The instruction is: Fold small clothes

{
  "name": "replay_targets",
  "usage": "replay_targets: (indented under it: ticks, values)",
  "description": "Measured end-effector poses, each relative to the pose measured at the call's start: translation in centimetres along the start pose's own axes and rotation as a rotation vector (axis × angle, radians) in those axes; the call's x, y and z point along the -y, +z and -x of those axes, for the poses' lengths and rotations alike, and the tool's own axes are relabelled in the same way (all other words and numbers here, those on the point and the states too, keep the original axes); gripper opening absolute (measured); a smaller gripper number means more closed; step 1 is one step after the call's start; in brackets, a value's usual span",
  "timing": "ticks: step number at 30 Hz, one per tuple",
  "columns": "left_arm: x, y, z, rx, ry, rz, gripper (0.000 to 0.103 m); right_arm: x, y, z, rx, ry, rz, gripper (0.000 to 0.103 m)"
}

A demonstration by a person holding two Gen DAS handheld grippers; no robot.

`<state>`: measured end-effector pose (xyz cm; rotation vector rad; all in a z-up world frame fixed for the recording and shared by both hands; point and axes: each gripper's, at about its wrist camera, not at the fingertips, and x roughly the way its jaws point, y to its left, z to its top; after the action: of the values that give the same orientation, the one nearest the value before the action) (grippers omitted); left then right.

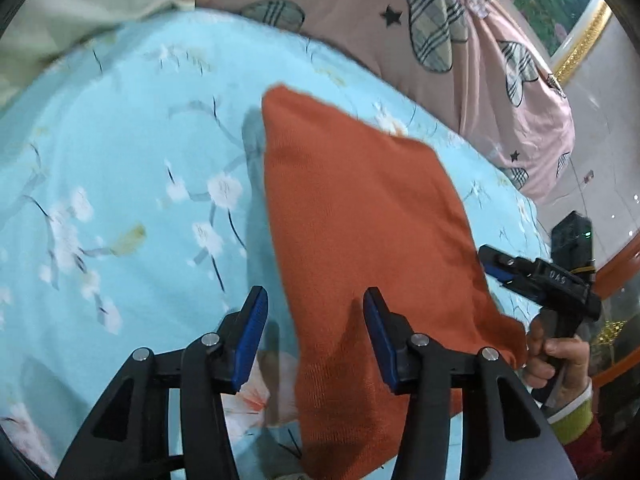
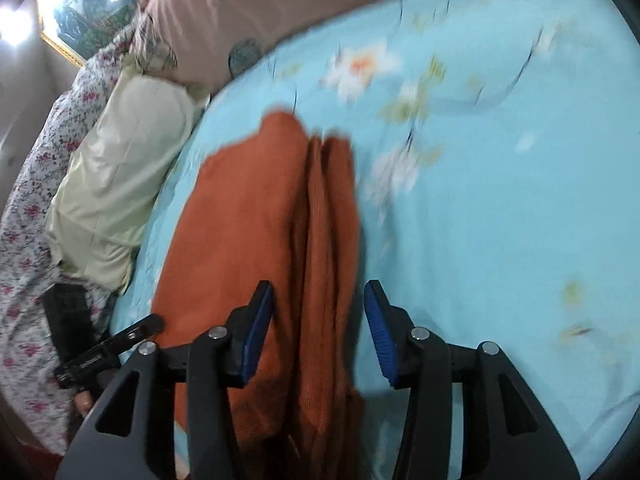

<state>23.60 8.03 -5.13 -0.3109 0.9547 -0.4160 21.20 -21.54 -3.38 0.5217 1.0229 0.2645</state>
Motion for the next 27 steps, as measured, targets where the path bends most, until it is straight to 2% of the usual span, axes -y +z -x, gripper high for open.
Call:
replay_targets:
  ticks: [3,5,7,11,12,13,14,15,17,19,21,24,27]
  values:
    - [0.5,0.1,1.7,0.035,-0.026,-0.039,0.048,-1.2,1.4,1.1,0.053,-0.02,0.05,0.047]
    - [0.8,-0.2,2.7,0.044,-0.054,-0.074,0.048,-1.9,2.4,0.5,0.051,-0.007,0.068,0.041]
    - [1.3,-0.7,3.0,0.033,-0.068,-0.109,0.048,-2.1,3.4,-1.0,0.024,0.008,0.064,0.036]
    - [2.6,-1.0,2.0,-0.009,-0.094,-0.145,0.048,-2.0,4.3,-4.4,-0.054,0.013,0.036,0.034]
    - [2.7,-1.1,1.7,-0.017,-0.097,-0.147,0.048,-2.2,4.4,-5.0,-0.058,0.016,0.032,0.031]
    - [2.7,-1.2,1.5,-0.026,-0.093,-0.151,0.048,-2.3,4.7,-5.4,-0.057,0.019,0.028,0.017]
    - [2.9,-1.2,1.2,-0.032,-0.092,-0.154,0.048,-2.4,5.0,-5.4,-0.048,0.03,0.023,0.012]
    - [3.0,-1.2,1.1,-0.035,-0.093,-0.156,0.048,-2.7,5.4,-4.9,-0.023,0.051,0.019,0.011]
    - [3.5,-1.2,1.1,-0.032,-0.104,-0.162,0.048,-4.0,5.8,-1.9,0.093,0.118,0.047,0.01]
    - [3.7,-1.2,0.9,-0.034,-0.111,-0.17,0.048,-5.3,5.4,0.8,0.184,0.148,0.102,0.01]
    - [3.8,-1.5,0.6,-0.042,-0.116,-0.175,0.048,-5.4,4.8,1.8,0.197,0.112,0.131,0.01]
    - [4.1,-1.9,-0.1,-0.057,-0.11,-0.178,0.047,-2.2,3.8,-1.4,0.092,-0.032,0.079,0.01]
    - [4.4,-2.2,-0.8,-0.068,-0.101,-0.185,0.047,1.2,3.0,-4.4,0.022,-0.052,-0.01,0.01]
